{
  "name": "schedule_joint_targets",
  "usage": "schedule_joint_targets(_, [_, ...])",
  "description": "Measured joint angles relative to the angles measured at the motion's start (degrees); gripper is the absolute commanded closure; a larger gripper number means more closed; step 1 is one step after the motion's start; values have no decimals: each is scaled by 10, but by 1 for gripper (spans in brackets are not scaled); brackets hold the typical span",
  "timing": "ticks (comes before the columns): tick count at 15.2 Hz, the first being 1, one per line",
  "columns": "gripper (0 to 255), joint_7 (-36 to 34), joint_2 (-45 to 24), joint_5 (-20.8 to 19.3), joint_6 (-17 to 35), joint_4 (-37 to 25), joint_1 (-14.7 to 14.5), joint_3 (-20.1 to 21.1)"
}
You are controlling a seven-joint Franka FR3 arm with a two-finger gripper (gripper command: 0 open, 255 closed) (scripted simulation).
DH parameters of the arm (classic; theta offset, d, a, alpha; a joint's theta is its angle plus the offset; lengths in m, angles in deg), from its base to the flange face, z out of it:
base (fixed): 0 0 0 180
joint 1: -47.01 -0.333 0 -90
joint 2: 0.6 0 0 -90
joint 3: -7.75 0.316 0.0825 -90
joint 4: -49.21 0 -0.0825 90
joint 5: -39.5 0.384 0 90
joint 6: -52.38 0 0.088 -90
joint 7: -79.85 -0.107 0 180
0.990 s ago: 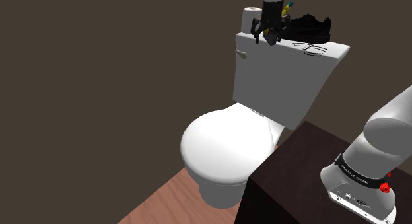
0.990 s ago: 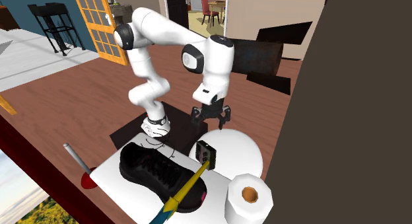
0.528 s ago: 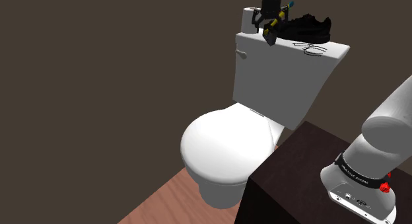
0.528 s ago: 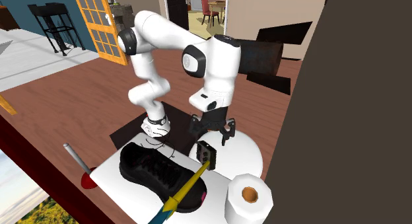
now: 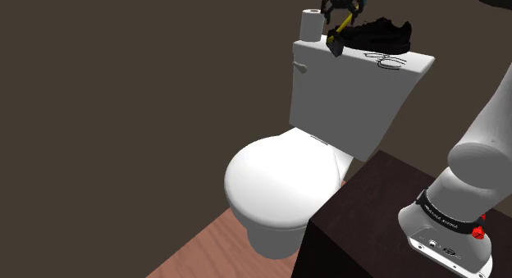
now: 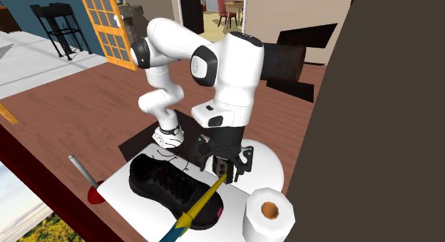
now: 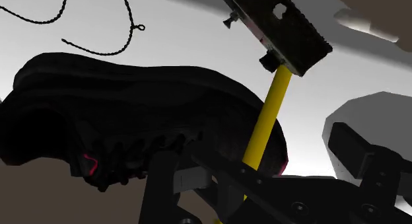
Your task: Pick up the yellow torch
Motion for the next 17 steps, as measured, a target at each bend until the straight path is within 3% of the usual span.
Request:
schedule_joint_targets(6, [0,-48,-79,-23,-36,-144,17,-30])
schedule_joint_targets(14, [0,-78,-67,-31,18,-77,19,-33])
schedule_joint_targets(15, [255,-79,-66,-31,22,-72,19,-33])
schedule_joint_targets(17, [255,-79,-64,-31,25,-70,19,-33])
